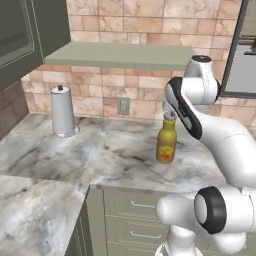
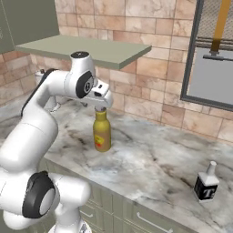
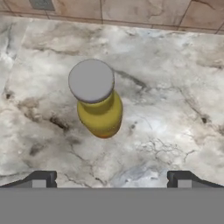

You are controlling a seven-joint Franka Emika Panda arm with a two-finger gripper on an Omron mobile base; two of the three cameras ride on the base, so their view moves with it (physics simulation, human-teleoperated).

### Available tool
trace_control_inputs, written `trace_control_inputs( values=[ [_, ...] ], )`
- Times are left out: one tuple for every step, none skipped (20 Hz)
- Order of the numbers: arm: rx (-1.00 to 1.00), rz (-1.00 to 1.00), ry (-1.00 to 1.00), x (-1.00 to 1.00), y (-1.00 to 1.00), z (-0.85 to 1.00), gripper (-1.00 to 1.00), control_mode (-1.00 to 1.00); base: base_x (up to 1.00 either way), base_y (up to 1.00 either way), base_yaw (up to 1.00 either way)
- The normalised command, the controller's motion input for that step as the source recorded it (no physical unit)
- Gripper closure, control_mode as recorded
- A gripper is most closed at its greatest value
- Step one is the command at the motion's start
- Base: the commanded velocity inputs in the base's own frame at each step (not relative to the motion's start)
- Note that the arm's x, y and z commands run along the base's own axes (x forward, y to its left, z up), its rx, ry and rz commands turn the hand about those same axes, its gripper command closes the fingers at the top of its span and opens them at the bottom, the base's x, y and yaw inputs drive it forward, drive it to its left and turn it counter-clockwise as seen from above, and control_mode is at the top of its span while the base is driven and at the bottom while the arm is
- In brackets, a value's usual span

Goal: Place the drinks on the dining counter in a tight cluster.

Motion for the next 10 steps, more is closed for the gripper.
trace_control_inputs(
  values=[
    [0.00, 0.00, 0.09, 0.34, 0.01, -0.14, -1.00, -1.00, 0.00, 0.00, 0.00],
    [0.00, 0.00, 0.08, 0.36, 0.09, -0.13, -1.00, -1.00, 0.00, 0.00, 0.00],
    [0.00, 0.00, 0.07, 0.36, 0.16, -0.15, -1.00, -1.00, 0.00, 0.00, 0.00],
    [0.00, 0.00, 0.07, 0.37, 0.13, -0.16, -1.00, -1.00, 0.00, 0.00, 0.00],
    [0.00, 0.00, 0.08, 0.37, 0.12, -0.23, -1.00, -1.00, 0.00, 0.00, 0.00],
    [0.00, 0.00, 0.07, 0.36, 0.06, -0.34, -1.00, -1.00, 0.00, 0.00, 0.00],
    [0.00, 0.00, 0.07, 0.33, 0.04, -0.39, -1.00, -1.00, 0.00, 0.00, 0.00],
    [0.00, 0.00, 0.07, 0.31, 0.10, -0.56, -1.00, -1.00, 0.00, 0.00, 0.00],
    [0.00, 0.00, 0.06, 0.27, 0.09, -0.50, -1.00, -1.00, 0.00, 0.00, 0.00],
    [0.00, 0.00, 0.04, 0.19, 0.08, -0.45, -1.00, -1.00, 0.00, 0.00, 0.00]
  ],
)
